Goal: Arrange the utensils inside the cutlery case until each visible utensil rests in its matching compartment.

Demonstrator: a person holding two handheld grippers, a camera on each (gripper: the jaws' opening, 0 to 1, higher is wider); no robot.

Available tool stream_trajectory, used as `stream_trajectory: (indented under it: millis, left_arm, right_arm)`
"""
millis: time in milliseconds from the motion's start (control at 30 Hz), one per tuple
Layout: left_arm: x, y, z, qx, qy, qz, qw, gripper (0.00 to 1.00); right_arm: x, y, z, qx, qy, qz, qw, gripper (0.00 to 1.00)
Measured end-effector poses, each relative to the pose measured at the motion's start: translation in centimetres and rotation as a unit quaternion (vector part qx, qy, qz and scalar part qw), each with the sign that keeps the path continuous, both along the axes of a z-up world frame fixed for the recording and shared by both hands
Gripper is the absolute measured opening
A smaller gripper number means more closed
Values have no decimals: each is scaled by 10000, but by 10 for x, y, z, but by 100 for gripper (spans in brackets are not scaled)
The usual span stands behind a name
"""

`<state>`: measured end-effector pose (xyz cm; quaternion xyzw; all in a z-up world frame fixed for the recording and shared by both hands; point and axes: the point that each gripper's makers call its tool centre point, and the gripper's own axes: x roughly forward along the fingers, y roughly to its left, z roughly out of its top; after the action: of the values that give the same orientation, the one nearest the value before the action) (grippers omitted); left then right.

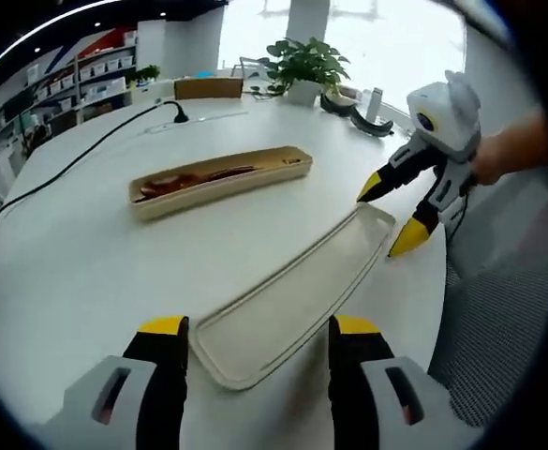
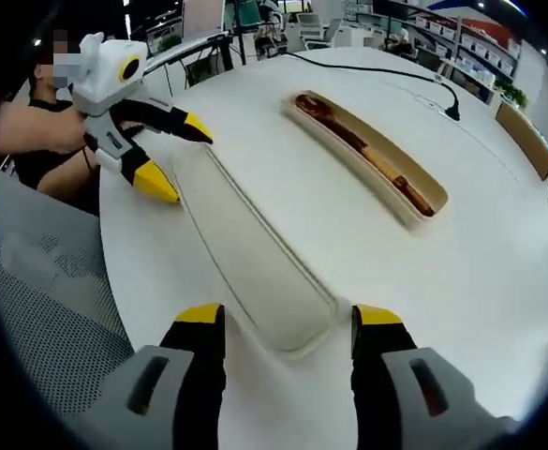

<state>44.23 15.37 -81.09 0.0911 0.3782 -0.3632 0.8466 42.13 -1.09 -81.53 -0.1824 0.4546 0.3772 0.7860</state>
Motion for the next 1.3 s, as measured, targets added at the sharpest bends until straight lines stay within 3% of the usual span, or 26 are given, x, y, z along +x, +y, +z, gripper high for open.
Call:
stream_trajectory:
  millis: [133,200,300,533,767,933,1067,1133,1200,1300]
  left_arm:
    - [-4,2,1,-9,62,-5,10000,62]
    - [-5,3,0,1,17,-16,10000,62]
    - [-8,6,-2,236,-114,-204,9994,58]
    - [-7,8,-1,280,-140,-249,9992,55]
    - [-9,10,-1,366,-102,-386,9985,52]
    - [-13,10,-1,444,-21,-509,9977,52]
    - [-16,6,0,320,109,-544,9979,49]
    - [-17,3,0,330,114,-588,9977,48]
    - [-14,2,-1,363,80,-618,9974,47]
    - [-12,3,-1,361,109,-620,9974,48]
  right_arm:
    - [-1,-1,1,50,80,-11,10000,46]
    - [-2,1,3,275,195,-120,9994,47]
    - [-3,-1,4,309,261,-102,9991,47]
    - [-6,1,7,655,612,-298,9955,47]
    - [-11,2,10,746,746,-189,9942,46]
    - [-22,1,7,593,664,110,9960,44]
    - [-23,9,13,468,170,695,9963,41]
    - [-27,12,11,257,181,955,9949,39]
    - [-25,14,9,24,-29,1225,9925,34]
    - [-23,10,4,-221,-150,1304,9911,29]
